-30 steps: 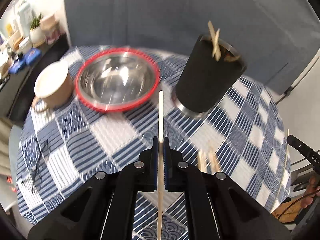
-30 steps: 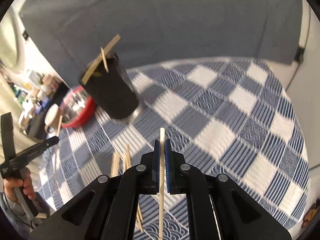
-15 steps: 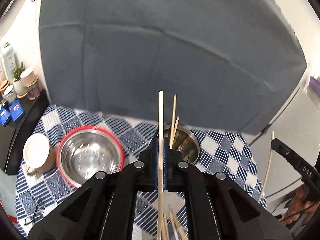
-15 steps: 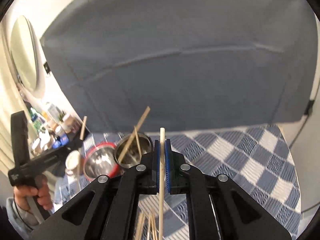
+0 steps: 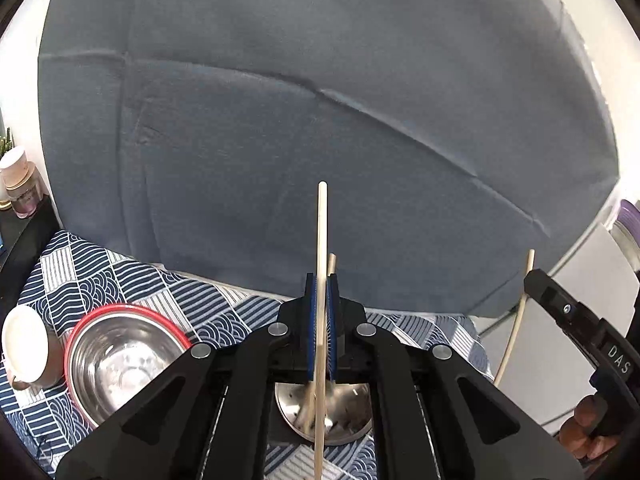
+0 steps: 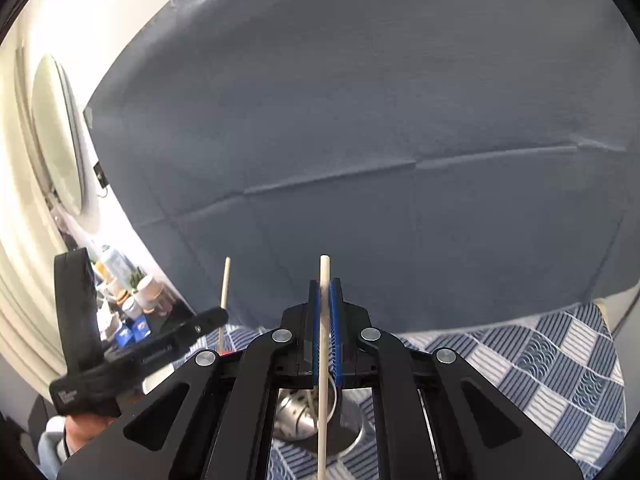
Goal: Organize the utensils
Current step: 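Lift both held sticks and carry them above the black cup, then drop the sticks into the black cup by opening both tools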
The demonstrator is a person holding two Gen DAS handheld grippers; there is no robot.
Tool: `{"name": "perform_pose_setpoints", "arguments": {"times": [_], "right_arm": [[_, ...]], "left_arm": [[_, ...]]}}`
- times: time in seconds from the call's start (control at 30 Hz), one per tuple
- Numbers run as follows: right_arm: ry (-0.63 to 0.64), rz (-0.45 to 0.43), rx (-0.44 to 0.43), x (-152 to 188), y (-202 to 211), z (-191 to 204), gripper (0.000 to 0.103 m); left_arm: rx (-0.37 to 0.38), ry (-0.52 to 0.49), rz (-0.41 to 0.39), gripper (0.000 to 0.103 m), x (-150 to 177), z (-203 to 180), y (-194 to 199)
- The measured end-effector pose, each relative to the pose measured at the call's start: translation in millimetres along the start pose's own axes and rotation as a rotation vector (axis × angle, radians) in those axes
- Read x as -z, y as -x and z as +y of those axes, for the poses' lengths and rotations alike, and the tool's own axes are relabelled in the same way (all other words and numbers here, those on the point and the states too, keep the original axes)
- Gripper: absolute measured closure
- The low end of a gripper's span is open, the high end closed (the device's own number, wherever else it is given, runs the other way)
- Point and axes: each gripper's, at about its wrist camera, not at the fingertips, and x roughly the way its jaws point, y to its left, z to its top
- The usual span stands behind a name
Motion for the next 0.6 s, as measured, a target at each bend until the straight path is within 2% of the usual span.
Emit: {"name": "perform_pose_setpoints", "arguments": {"times": [0.13,0.27,0.6], "right_arm": [[-0.007,-0.008,0.004,-3,-25,-1,0.099],[-0.012,-0.01,-0.013,-2,-46,-2,0.099],[0.019,-0.013,-0.057,-11,-79,7,0.098]], "left_arm": [[-0.009,0.006,-0.003,0.098,-2,6,-16],[0.007,0.052,0.007,0.098,-4,15,-28],[0.017,0.05,-0.001,0.098,-5,16,-44]]}}
